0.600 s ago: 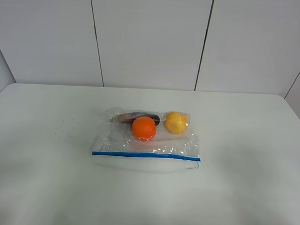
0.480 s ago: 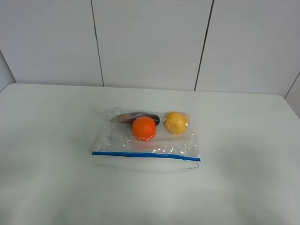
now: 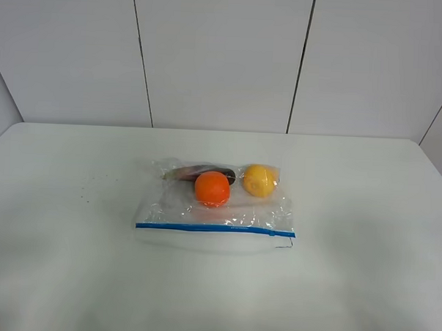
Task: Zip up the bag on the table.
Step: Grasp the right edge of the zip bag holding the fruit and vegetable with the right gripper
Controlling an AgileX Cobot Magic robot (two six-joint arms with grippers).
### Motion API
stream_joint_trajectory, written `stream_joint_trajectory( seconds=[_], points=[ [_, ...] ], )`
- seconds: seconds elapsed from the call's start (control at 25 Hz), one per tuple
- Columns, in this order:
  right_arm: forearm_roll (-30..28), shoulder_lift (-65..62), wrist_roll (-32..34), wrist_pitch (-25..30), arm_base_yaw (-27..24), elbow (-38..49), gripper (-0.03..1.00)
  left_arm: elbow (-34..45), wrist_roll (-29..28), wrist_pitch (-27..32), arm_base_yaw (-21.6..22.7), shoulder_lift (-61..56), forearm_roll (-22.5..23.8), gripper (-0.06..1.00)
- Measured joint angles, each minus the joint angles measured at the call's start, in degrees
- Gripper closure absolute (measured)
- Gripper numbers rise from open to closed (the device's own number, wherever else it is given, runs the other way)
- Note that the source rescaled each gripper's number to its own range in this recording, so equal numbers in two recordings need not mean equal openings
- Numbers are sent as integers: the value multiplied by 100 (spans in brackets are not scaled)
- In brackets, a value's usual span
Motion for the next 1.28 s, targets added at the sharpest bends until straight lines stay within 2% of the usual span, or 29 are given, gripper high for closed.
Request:
stream_joint_trajectory(
  seconds=[0.92, 1.04, 1.28],
  points=[
    [4, 0, 0, 0, 0, 0, -3, 0, 0, 0, 0, 0, 0, -4],
    [-55, 294, 113, 0, 0, -119, -3, 0, 0, 0, 0, 0, 0, -4],
    [808, 2042, 113, -185, 122, -220, -3, 0, 0, 0, 0, 0, 0, -4]
  ],
)
